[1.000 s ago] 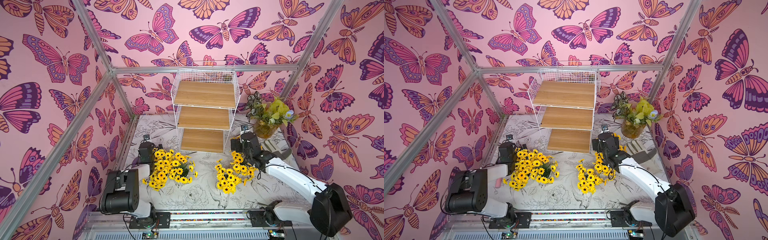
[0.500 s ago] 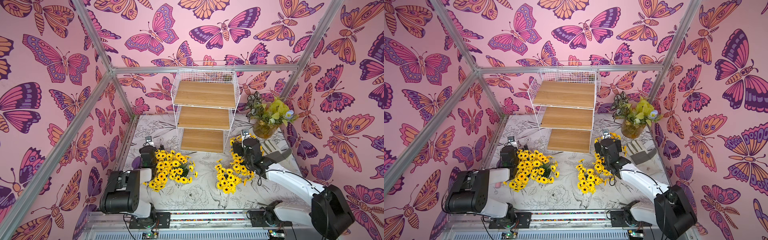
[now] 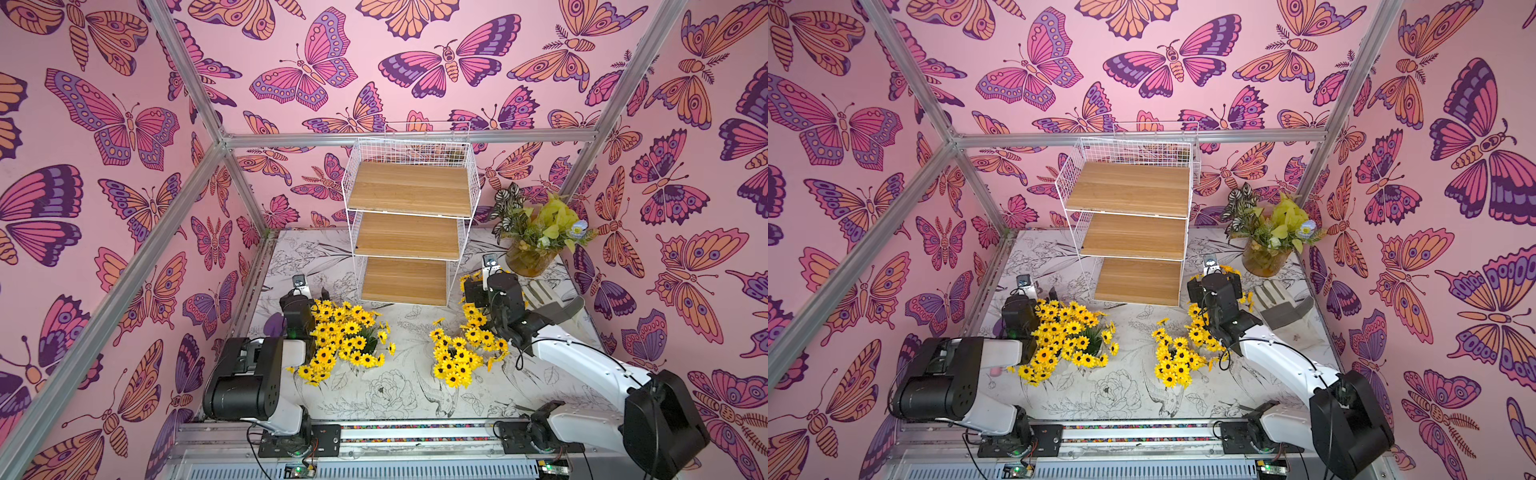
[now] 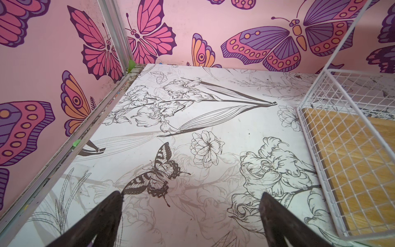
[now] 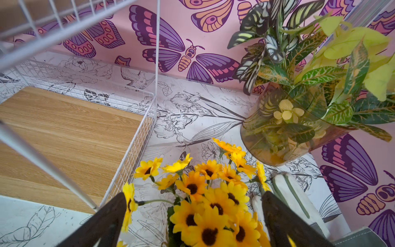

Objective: Take the sunflower pots off the shelves
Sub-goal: Reset both arms

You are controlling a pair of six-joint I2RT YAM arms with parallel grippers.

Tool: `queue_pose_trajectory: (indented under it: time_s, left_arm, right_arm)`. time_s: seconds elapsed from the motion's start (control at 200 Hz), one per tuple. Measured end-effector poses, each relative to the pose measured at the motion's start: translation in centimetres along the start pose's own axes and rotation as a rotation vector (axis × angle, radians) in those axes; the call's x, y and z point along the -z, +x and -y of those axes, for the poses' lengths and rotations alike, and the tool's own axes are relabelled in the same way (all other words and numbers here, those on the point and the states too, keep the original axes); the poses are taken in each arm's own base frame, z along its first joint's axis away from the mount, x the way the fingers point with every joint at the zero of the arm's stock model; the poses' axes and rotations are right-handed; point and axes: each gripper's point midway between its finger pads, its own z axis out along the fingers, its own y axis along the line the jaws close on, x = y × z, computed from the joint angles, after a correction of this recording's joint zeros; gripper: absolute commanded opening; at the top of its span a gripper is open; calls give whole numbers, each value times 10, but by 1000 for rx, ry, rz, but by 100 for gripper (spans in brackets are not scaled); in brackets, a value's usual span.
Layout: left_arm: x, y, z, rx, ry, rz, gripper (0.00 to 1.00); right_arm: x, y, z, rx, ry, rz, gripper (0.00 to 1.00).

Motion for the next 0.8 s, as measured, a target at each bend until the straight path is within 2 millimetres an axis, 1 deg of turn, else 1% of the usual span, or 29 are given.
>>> queue_pose_trajectory:
  time_s: [0.12, 0.175, 0.22, 0.356, 0.546, 0.641, 0.801]
  left_arm:
    - [0, 0, 0, 0, 0, 0, 99]
    - [0, 0, 0, -2, 0, 0, 99]
    - [0, 0, 0, -2, 0, 0, 99]
    - [0, 0, 0, -2, 0, 1, 99]
    - [0, 0, 0, -2, -1, 1, 99]
    - [0, 0, 0, -2, -1, 1, 99]
    - [0, 0, -1, -3, -3, 2, 99]
  right_arm:
    - [-3, -7, 3, 25, 8, 20, 99]
    - [-6, -10, 10, 16, 17, 24, 99]
    - [-9, -11, 19, 3, 34, 26, 99]
    - [-13, -13, 56, -50, 108, 26, 99]
    - [-10, -14, 120, -150, 248, 43, 99]
    - [-7, -6, 142, -179, 306, 47, 99]
    - [-9, 23, 168, -217, 384, -9, 99]
